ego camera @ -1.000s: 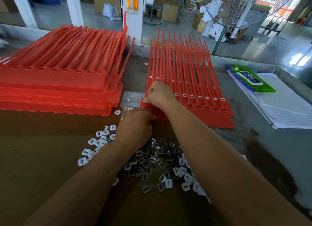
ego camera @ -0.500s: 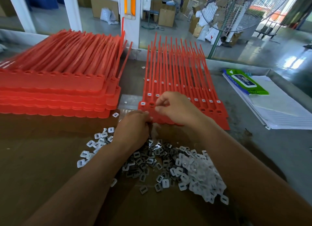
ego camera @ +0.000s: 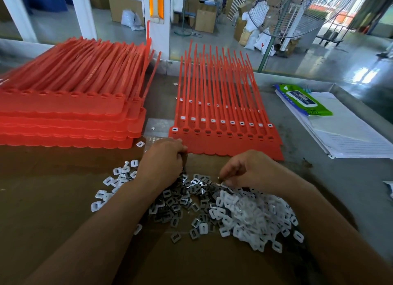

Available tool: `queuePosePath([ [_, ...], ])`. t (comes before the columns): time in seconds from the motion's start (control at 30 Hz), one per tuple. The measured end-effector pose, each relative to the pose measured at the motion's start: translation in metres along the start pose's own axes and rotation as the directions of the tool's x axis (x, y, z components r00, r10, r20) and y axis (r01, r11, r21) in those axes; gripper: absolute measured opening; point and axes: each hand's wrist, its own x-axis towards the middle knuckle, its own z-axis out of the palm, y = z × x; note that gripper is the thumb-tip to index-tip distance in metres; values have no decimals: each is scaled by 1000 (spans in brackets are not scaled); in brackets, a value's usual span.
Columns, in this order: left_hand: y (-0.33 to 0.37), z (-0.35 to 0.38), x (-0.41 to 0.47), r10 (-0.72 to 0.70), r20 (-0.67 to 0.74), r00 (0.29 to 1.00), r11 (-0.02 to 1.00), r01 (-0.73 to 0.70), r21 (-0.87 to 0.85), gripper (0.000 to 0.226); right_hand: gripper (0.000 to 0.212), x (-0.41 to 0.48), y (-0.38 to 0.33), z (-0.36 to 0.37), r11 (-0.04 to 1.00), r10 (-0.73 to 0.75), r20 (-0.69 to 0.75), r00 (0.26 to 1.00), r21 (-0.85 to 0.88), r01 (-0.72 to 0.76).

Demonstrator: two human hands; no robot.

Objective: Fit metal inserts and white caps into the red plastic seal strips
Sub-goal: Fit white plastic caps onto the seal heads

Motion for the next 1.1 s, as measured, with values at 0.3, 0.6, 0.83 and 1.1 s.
queuePosePath([
  [0.3,1,-1,0,12,-1,1000,1000,-12,6,36,21,0,3,3,995,2,15,1000,98,-4],
  [0.6,2,-2,0,20,1,1000,1000,-20,15,37,21,-11,10,-9,997,1,-70,998,82,4],
  [0.83,2,-2,0,30,3,1000,999,-30,37,37,24,-14,4,-4,996,-11,16,1000,91,10],
  [1.1,2,-2,0,34,1,999,999,-34,39,37,22,-13,5,-2,999,-8,34,999,37,7],
])
